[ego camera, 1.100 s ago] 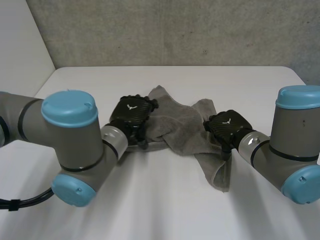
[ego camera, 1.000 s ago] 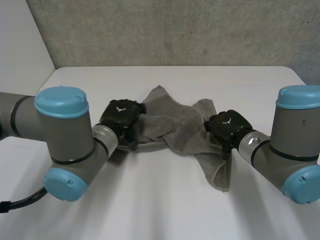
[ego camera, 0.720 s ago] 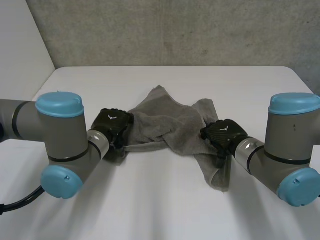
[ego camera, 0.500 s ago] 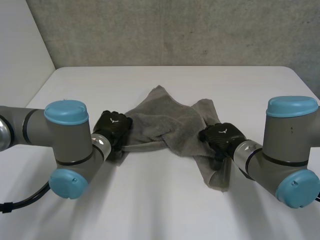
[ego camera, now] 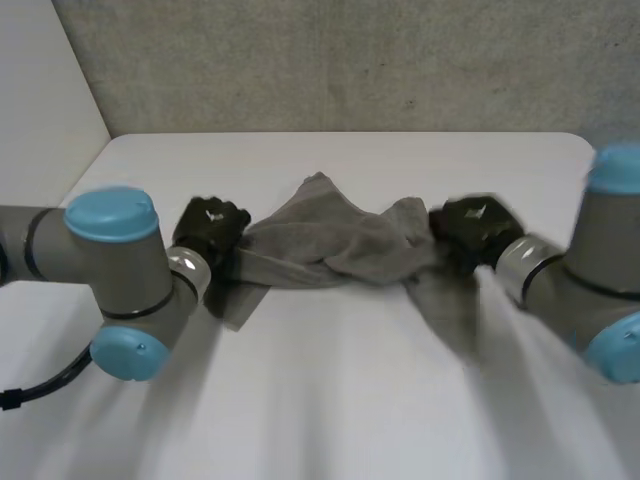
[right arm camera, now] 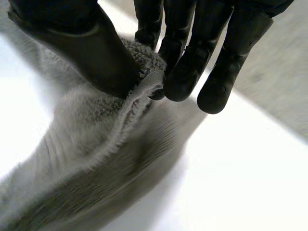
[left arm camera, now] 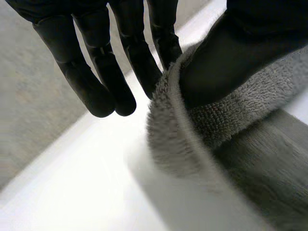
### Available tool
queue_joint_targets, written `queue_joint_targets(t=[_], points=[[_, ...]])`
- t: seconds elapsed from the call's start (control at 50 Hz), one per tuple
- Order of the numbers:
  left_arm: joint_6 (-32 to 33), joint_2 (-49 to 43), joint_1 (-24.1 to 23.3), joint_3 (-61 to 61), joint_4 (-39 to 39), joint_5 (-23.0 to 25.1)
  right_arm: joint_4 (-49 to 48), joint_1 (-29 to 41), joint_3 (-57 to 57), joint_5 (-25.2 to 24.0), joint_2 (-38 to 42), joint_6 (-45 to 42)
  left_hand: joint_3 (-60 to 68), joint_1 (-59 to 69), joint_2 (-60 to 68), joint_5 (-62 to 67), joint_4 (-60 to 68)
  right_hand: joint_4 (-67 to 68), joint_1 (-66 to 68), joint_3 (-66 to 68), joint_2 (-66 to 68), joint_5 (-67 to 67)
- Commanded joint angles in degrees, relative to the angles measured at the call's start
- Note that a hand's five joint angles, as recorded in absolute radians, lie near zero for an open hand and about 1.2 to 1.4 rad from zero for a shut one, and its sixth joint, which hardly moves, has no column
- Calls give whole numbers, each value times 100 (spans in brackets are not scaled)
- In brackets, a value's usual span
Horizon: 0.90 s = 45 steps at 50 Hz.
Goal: Fold the towel.
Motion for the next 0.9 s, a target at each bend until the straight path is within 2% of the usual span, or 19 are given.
queue_joint_targets(t=[0.02, 0.12, 0.16, 0.24, 0.28, 0.38, 0.5, 0.58, 0.62, 0.64, 0.66, 0.68, 0.72, 0.74, 0.78, 0.82, 0.84, 0.86, 0.9], points=[[-73, 954, 57, -58, -25, 19, 272, -420, -425, -226, -1005, -187, -796, -245, -579, -1495, -697, 347, 454, 395, 641, 372], [-56, 1604, 66, -67, -34, 54, 1116, -789, -864, -437, -1322, -873, -796, -245, -579, -1495, -697, 347, 454, 395, 641, 372], [-38, 1867, 118, -50, -42, 63, 1711, -859, -1031, -411, -1182, -1494, -796, -245, -579, -1495, -697, 347, 454, 395, 641, 372], [-3, 1833, 171, -6, -113, 63, 2021, -824, -1128, -288, -891, -2138, -796, -245, -579, -1495, -697, 347, 454, 395, 641, 372], [14, 1753, 180, 47, -209, 63, 2057, -798, -1146, -173, -751, -2402, -796, -245, -579, -1495, -697, 347, 454, 395, 641, 372], [207, 807, 258, 573, -762, 71, 2030, -579, -1268, 353, -67, -2902, -796, -245, -579, -1495, -697, 347, 454, 395, 641, 372], [602, 295, 417, 1144, -1001, 80, 1952, -210, -1926, 582, 549, -3193, -796, -245, -579, -1495, -697, 347, 454, 395, 641, 372], [603, 338, 452, 1462, -913, 54, 1512, -68, -2455, 661, 656, -3123, -796, -245, -579, -1495, -697, 347, 454, 395, 641, 372], [342, 565, 575, 1681, -424, -34, 79, 36, -2666, 793, 551, -2704, -796, -245, -579, -1495, -697, 347, 454, 395, 641, 372], [340, 567, 575, 1682, -420, -34, 70, 37, -2666, 793, 550, -2701, -796, -245, -579, -1495, -697, 347, 454, 395, 641, 372], [-8, 819, 619, 1673, 23, -121, -965, 98, -2457, 889, 289, -2292, -796, -245, -579, -1495, -697, 347, 454, 395, 641, 372], [-12, 822, 619, 1673, 28, -122, -976, 99, -2455, 890, 287, -2288, -796, -245, -579, -1495, -697, 347, 454, 395, 641, 372], [-983, 1390, 768, 1507, 946, -288, -2778, 125, -1747, 1082, -798, -1675, -796, -245, -579, -1495, -697, 347, 454, 395, 641, 372], [-1370, 1619, 856, 1454, 1220, -289, -2925, 90, -1595, 1101, -1169, -1620, -796, -245, -579, -1495, -697, 347, 454, 395, 641, 372], [-1524, 1736, 988, 1401, 1188, -263, -2751, 72, -1664, 1101, -1120, -1620, -796, -245, -579, -1495, -697, 347, 454, 395, 641, 372], [-1489, 1728, 1050, 1401, 804, -184, -1772, 81, -1996, 1057, -779, -1629, -796, -245, -579, -1495, -697, 347, 454, 395, 641, 372], [-1489, 1727, 1050, 1401, 801, -183, -1767, 81, -1998, 1057, -777, -1629, -796, -245, -579, -1495, -697, 347, 454, 395, 641, 372], [-1497, 1640, 1050, 1383, 584, -96, -1192, 124, -2146, 953, -620, -1637, -796, -245, -579, -1495, -697, 347, 454, 395, 641, 372], [-1497, 1535, 1050, 1331, 399, 44, -682, 142, -2200, 830, -471, -1690, -796, -245, -579, -1495, -697, 347, 454, 395, 641, 372]])
